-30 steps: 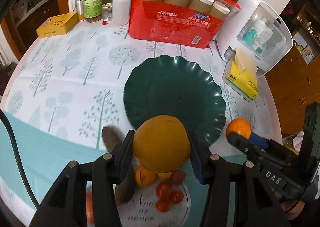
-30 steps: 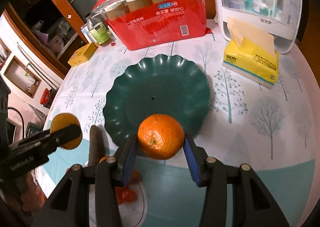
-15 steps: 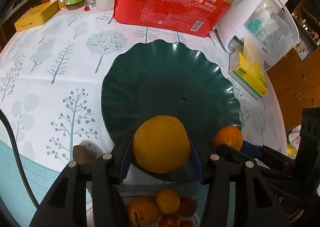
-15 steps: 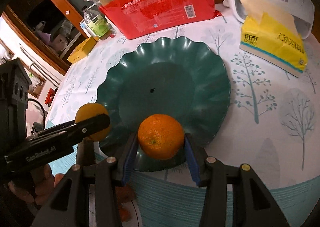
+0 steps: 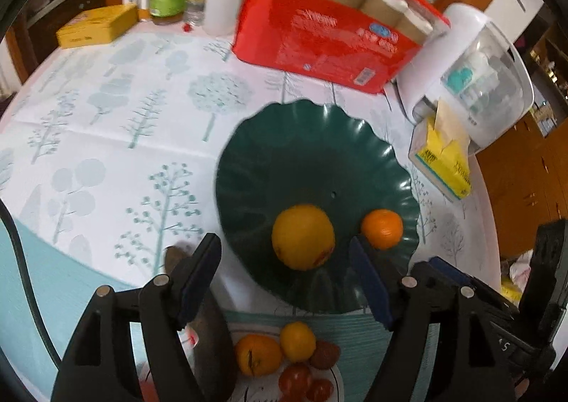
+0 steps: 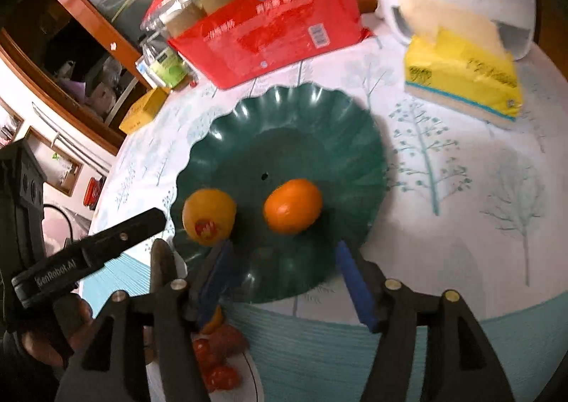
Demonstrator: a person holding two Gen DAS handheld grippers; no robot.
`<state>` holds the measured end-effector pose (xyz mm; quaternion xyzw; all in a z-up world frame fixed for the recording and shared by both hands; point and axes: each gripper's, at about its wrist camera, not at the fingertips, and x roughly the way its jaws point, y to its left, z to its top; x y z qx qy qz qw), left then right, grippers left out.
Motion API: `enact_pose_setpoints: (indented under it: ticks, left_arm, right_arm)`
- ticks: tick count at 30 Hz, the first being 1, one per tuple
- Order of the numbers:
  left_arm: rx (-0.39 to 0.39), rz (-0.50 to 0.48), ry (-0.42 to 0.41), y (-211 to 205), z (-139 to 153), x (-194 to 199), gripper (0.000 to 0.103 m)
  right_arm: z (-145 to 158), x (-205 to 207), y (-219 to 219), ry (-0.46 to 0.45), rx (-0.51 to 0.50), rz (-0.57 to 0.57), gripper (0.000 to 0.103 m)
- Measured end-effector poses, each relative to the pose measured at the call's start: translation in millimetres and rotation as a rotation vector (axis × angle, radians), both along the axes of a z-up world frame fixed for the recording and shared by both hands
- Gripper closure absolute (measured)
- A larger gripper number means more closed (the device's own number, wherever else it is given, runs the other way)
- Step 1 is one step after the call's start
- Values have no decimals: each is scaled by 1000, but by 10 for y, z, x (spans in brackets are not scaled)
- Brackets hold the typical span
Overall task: Organize fruits
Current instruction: 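Move the left tool to the red apple while the right tool moves to the plum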
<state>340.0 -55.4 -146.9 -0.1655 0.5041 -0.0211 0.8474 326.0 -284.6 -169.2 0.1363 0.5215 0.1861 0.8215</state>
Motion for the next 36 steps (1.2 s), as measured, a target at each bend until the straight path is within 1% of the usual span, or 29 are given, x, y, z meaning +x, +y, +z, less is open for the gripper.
enact_pose_setpoints:
  ticks: [2, 4, 8, 9, 11, 15, 18, 21, 27, 32, 36]
  left_arm:
    - [22, 19, 8, 39, 104, -95, 23]
    - [32, 38, 8, 77, 190, -202, 23]
    - [24, 83, 1, 174, 371, -503, 23]
    - [25, 90, -3, 192, 405, -578, 23]
    - [36, 95, -6, 207, 453, -705, 23]
    - [67, 92, -13, 244, 531, -1018, 23]
    - [89, 95, -18, 277, 570, -1247, 23]
    - [108, 108, -10, 321, 561, -1458, 23]
    - [88, 142, 39, 461, 430, -1802, 23]
    - [94, 132, 79, 567, 278, -1931, 23]
    - [94, 97, 112, 661, 166, -1917, 23]
  right_arm:
    - [120, -96, -57, -25, 1, -10, 37]
    - [218, -200, -108, -48, -2, -15, 36]
    - [406, -469, -217, -96, 1, -23, 35]
    - [437, -538, -240, -106, 1, -27, 34]
    - [497, -674, -275, -125, -1, -31, 29]
    - [595, -927, -335, -163, -6, -35, 27]
    - [613, -1089, -349, -172, -7, -28, 27]
    - [595, -1256, -344, -176, 2, -13, 27]
    - [499, -1549, -249, -172, 7, 46, 27]
    - [410, -1780, -129, -164, 13, 56, 27]
    - [327, -1948, 26, -144, 0, 72, 27]
